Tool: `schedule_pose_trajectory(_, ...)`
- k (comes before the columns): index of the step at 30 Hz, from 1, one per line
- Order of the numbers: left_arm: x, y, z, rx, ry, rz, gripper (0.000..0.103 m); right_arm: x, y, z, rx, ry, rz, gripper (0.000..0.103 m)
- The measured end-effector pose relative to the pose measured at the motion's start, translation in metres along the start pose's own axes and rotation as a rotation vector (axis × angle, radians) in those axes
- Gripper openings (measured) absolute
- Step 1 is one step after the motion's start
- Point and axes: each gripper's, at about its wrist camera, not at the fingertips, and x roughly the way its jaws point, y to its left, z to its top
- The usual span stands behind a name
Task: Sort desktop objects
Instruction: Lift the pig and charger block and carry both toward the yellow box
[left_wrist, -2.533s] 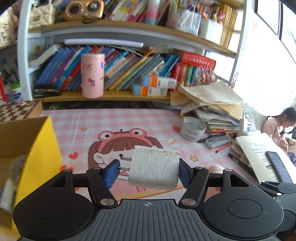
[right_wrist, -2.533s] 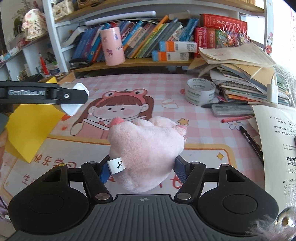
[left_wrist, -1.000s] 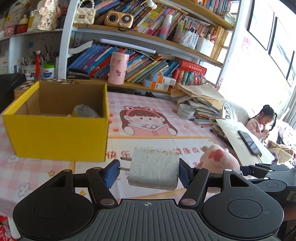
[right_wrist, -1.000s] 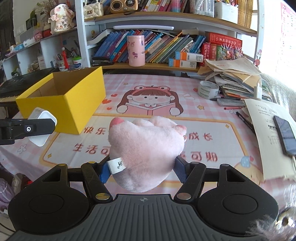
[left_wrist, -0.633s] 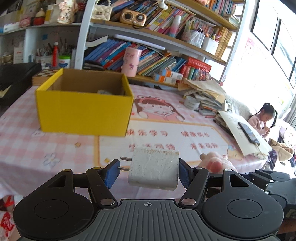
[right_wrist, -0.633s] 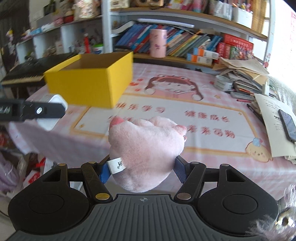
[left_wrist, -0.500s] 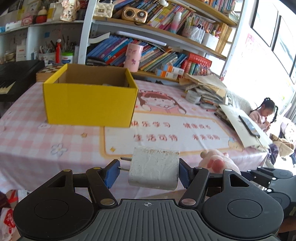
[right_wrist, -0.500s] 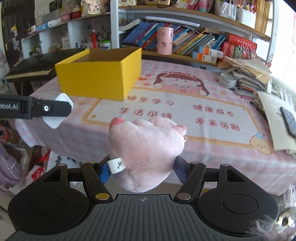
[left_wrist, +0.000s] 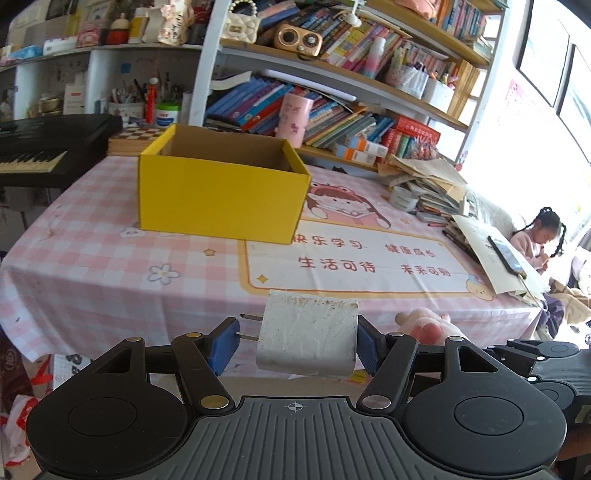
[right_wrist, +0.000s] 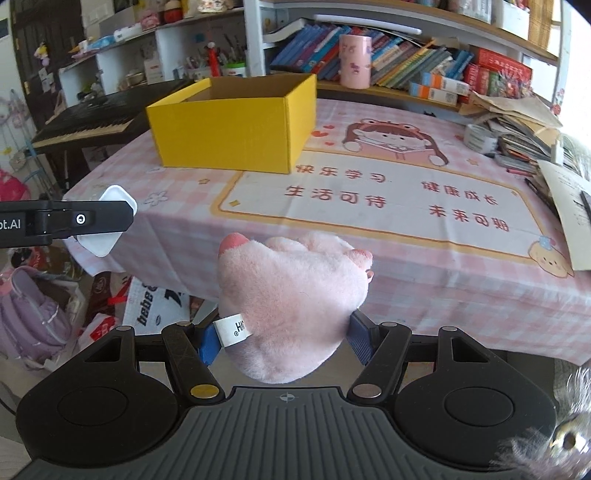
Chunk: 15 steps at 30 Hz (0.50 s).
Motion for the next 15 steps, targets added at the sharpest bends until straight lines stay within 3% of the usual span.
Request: schedule_pose_trajectory(15,-0.014,0.018,-0.004,-0.022,-0.011,0.046,0.066,0.008,0.025,0.008,-0.060,-0.002,0.058,0.064)
